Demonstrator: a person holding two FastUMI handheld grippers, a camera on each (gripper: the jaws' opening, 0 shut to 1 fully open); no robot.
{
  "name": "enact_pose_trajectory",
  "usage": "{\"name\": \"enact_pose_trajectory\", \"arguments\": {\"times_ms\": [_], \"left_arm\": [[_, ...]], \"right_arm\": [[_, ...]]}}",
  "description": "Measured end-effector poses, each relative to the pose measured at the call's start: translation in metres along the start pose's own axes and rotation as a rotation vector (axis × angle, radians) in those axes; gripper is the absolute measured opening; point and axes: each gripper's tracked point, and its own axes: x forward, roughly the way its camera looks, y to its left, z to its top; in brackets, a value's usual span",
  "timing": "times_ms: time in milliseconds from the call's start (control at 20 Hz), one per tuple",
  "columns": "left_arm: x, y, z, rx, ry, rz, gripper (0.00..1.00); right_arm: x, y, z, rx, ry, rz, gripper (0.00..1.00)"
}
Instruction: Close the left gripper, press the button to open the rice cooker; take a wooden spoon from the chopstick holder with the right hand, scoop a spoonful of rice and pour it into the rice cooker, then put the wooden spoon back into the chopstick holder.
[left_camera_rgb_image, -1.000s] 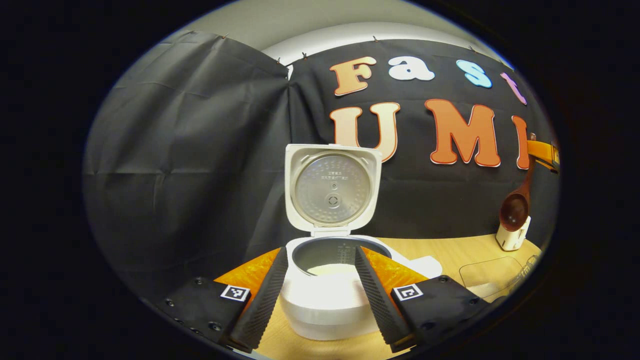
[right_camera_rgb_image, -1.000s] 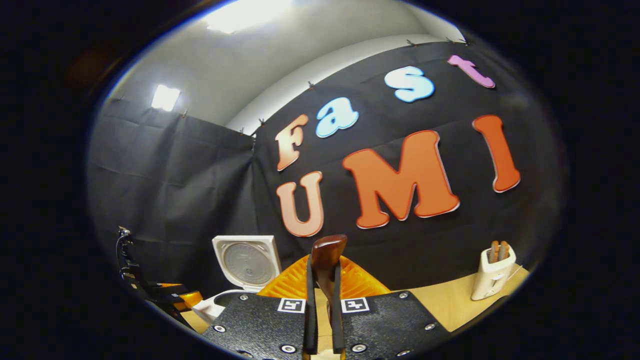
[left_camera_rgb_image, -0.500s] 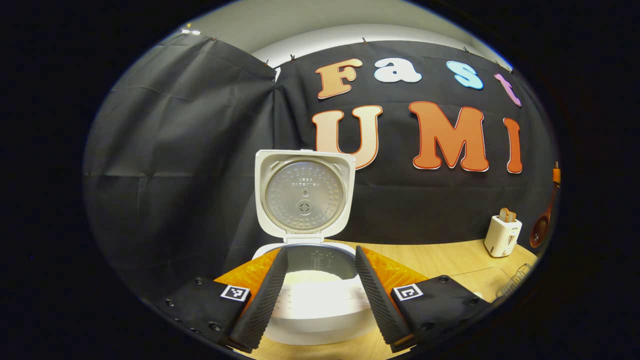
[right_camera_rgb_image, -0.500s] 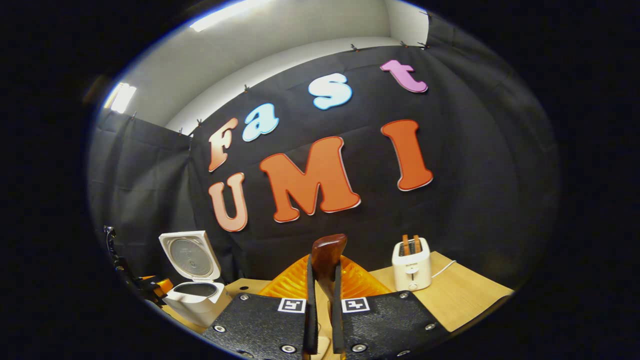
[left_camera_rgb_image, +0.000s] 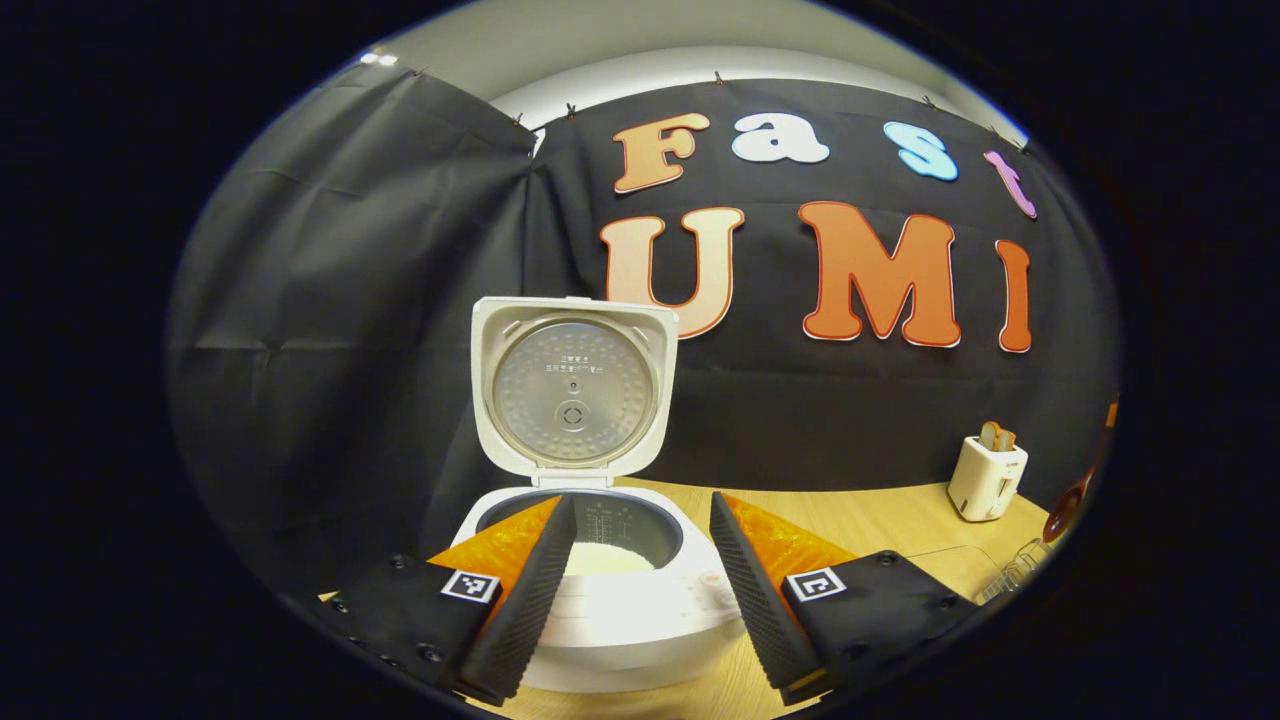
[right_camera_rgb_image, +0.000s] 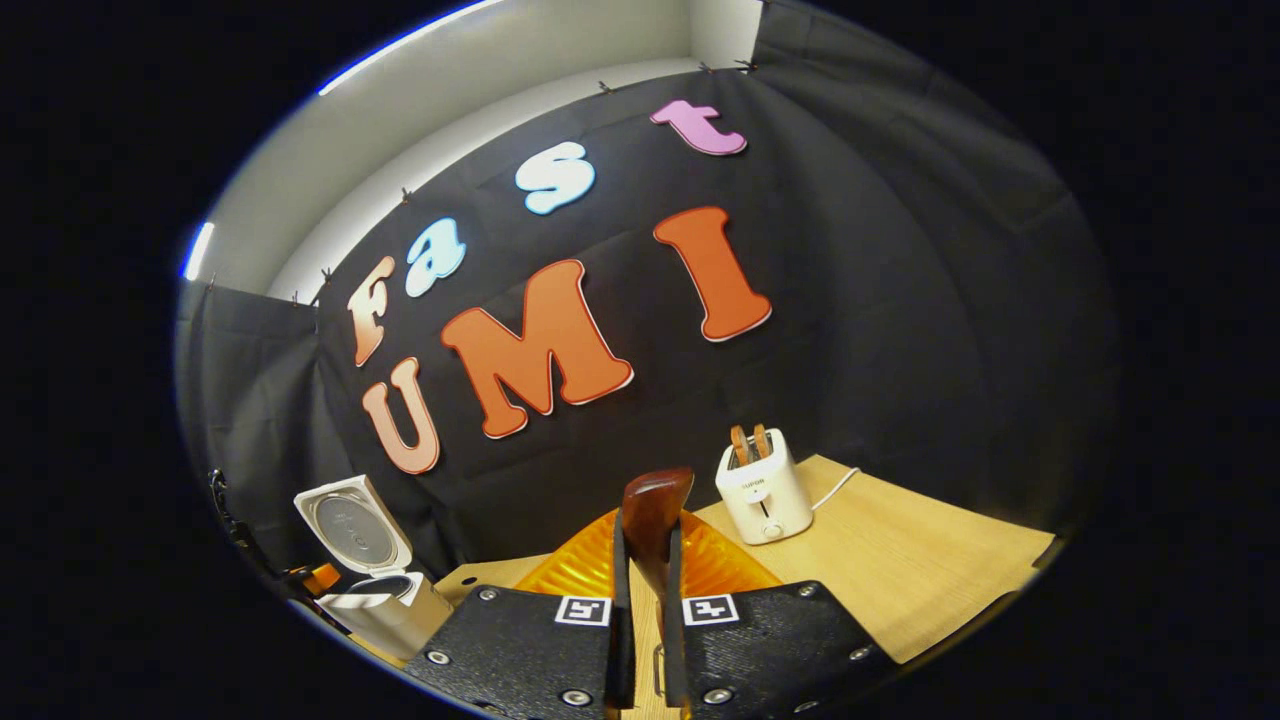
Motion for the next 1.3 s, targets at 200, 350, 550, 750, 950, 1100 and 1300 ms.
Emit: {"name": "enact_pose_trajectory", "arguments": {"times_ms": [200, 350, 550, 750, 950, 1100, 1300], "left_arm": [[-0.001, 0.001, -0.007, 0.023, 0.017, 0.011, 0.89], [-0.001, -0.001, -0.01, 0.029, 0.024, 0.012, 0.89], [0.003, -0.006, -0.01, 0.039, 0.029, -0.002, 0.89], [0.006, 0.002, -0.007, 0.04, 0.026, 0.015, 0.89], [0.009, 0.002, -0.002, 0.044, 0.02, 0.022, 0.89], [0.012, -0.003, 0.004, 0.042, 0.009, 0.01, 0.89], [0.024, -0.001, 0.016, 0.034, -0.009, 0.014, 0.87]], "right_arm": [[0.003, -0.011, -0.025, 0.037, 0.048, -0.024, 0.12], [0.006, -0.016, -0.039, 0.071, 0.074, -0.031, 0.12], [0.016, -0.021, -0.061, 0.089, 0.121, -0.052, 0.12], [0.019, -0.032, -0.074, 0.105, 0.15, -0.068, 0.12], [0.02, -0.047, -0.088, 0.101, 0.167, -0.096, 0.12], [0.02, -0.048, -0.086, 0.093, 0.175, -0.093, 0.15], [0.017, -0.076, -0.092, -0.029, 0.237, -0.196, 0.29]]}}
